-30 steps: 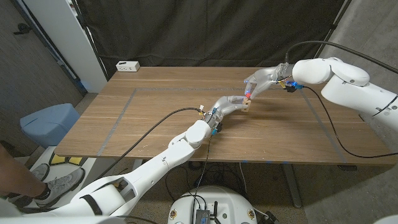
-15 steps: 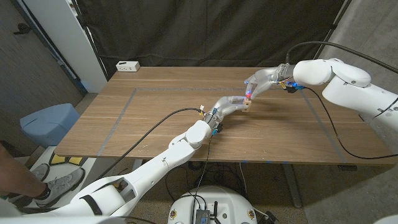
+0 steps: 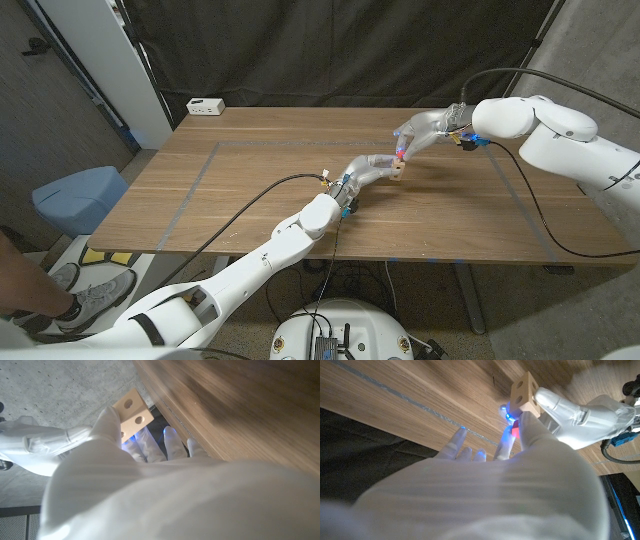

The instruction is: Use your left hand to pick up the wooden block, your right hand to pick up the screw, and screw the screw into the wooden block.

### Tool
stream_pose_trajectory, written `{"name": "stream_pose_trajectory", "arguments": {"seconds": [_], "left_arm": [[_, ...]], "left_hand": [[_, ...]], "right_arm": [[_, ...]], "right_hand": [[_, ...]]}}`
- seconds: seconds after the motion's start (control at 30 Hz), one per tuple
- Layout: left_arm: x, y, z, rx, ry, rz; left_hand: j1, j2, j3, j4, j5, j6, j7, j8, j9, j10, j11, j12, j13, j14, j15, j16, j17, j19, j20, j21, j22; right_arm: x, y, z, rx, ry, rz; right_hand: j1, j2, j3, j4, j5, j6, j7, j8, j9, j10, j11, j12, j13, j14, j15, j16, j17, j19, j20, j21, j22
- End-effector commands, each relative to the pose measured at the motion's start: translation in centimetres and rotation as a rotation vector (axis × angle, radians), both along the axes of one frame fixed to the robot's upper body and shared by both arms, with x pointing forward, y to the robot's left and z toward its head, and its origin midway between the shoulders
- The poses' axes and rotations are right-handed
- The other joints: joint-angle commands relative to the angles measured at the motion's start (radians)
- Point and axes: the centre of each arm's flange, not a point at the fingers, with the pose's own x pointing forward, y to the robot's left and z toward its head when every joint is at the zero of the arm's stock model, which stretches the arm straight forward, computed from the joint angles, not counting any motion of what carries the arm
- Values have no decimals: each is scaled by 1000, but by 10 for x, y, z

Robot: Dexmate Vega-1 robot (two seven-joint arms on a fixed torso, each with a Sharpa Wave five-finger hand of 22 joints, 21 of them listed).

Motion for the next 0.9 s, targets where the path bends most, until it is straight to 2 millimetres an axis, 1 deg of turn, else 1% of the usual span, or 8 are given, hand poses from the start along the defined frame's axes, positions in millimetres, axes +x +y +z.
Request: {"name": "stream_pose_trajectory", "arguments": {"seconds": [0.03, 0.17, 0.2, 0.23, 0.37, 0.57, 0.9], "left_arm": [[-1, -1, 1, 1, -2, 0], [-1, -1, 0, 1, -1, -1], [-1, -1, 0, 1, -1, 0], [-1, -1, 0, 1, 0, -1], [0, 0, 0, 1, 3, -1], [1, 1, 0, 1, 4, -1], [2, 2, 0, 4, 7, -1]], "left_hand": [[-13, 19, 10, 7, 6, 28, 18, 11, 3, 9, -1, 6, 4, 11, -81, -1, 2, 0, 8, 6, 4], [-12, 21, 12, 6, 7, 27, 17, 11, 3, 9, -1, 6, 4, 10, -80, -1, 3, 0, 8, 6, 4], [-12, 21, 12, 6, 7, 27, 17, 11, 3, 9, -1, 6, 4, 10, -80, -1, 3, 0, 8, 6, 4], [-13, 22, 12, 7, 7, 27, 18, 11, 3, 9, -1, 6, 4, 10, -80, -1, 3, 0, 9, 6, 4], [-12, 20, 13, 6, 7, 27, 17, 11, 3, 8, -1, 6, 4, 11, -82, -1, 3, 0, 8, 6, 4], [-14, 20, 13, 6, 8, 30, 17, 12, 3, 9, -1, 6, 4, 12, -82, -1, 3, 1, 8, 6, 4], [-13, 21, 15, 5, 8, 26, 18, 11, 3, 8, -1, 6, 4, 12, -81, -2, 2, 3, 9, 7, 4]], "right_arm": [[-1, -1, -2, 13, -9, 3], [-2, -1, -2, 16, -10, 1], [-2, -1, -2, 17, -10, 1], [-2, -1, -3, 17, -11, 0], [-2, -1, -4, 24, -16, -3], [-1, 0, -6, 33, -15, -8], [0, 1, -9, 49, -25, -16]], "right_hand": [[9, 5, -2, 7, -2, 15, 8, 14, 8, 20, 0, 7, 3, 15, -43, 12, 6, 17, -58, 1, 1], [9, 7, -2, 7, -2, 22, 11, 22, 12, 30, 3, 9, 2, 22, -44, 13, 6, 27, -63, 3, 1], [9, 5, -3, 6, -3, 24, 11, 25, 14, 37, 11, 11, 2, 25, -45, 14, 6, 30, -63, 3, 1], [10, 6, -2, 7, -2, 24, 12, 26, 15, 38, 12, 11, 2, 27, -45, 14, 6, 31, -63, 2, 1], [8, 7, -3, 8, -2, 30, 18, 33, 18, 40, 8, 10, 2, 33, -47, 15, 7, 36, -65, 2, 1], [5, 9, -4, 10, -3, 37, 23, 42, 23, 50, 14, 11, 2, 43, -49, 18, 8, 47, -65, 3, 1], [-26, 9, -17, 23, -5, 59, 40, 64, 34, 72, 24, 12, 2, 63, -52, 24, 12, 66, -63, 2, 1]]}}
